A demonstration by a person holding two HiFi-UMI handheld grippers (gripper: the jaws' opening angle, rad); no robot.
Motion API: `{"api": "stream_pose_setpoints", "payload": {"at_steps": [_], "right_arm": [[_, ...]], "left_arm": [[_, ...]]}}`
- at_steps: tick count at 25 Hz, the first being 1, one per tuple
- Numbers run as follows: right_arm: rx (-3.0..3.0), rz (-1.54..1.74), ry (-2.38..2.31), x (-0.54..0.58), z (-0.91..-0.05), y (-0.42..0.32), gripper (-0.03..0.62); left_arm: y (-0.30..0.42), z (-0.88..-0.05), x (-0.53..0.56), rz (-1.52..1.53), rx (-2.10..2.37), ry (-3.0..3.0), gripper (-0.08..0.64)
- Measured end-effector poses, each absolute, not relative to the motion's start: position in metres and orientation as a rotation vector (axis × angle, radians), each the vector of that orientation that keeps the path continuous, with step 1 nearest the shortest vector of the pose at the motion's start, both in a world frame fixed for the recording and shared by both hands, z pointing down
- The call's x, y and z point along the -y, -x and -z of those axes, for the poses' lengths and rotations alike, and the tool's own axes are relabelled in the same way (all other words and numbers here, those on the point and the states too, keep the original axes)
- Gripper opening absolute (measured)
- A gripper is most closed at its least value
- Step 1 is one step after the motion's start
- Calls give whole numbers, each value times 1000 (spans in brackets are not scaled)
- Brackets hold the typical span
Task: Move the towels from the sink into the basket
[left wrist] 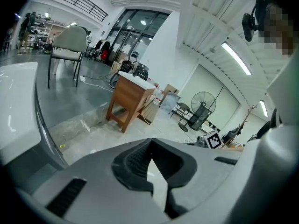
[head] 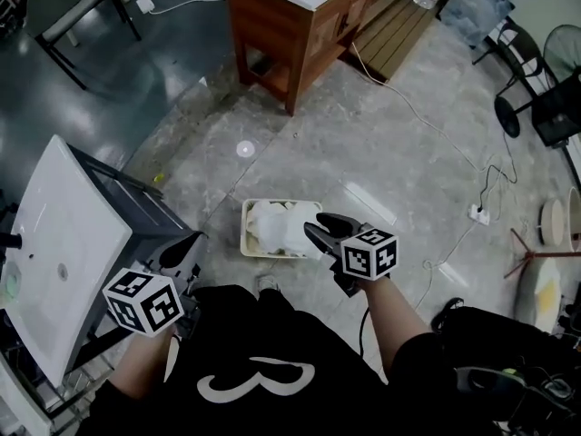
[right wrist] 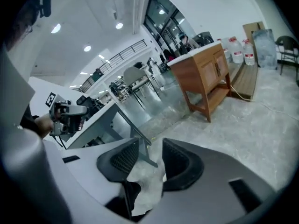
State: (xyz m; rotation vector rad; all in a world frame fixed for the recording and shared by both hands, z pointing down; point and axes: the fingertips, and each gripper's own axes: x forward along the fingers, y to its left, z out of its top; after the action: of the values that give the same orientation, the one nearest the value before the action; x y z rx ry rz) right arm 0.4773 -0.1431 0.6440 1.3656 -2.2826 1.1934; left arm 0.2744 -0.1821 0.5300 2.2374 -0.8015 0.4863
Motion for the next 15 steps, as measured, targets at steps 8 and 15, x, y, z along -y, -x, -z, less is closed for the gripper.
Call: {"api": "stream_pose_setpoints", "payload": {"at_steps": [8, 15], "right_arm": [[2603, -975, -1277, 138, -485, -420, 3], [2624, -632, -1410, 146, -370, -380, 3]], "left_arm": [[-281, -443, 164, -403, 709, -2357, 6], [-268, -359, 157, -322, 582, -2535, 6]]}}
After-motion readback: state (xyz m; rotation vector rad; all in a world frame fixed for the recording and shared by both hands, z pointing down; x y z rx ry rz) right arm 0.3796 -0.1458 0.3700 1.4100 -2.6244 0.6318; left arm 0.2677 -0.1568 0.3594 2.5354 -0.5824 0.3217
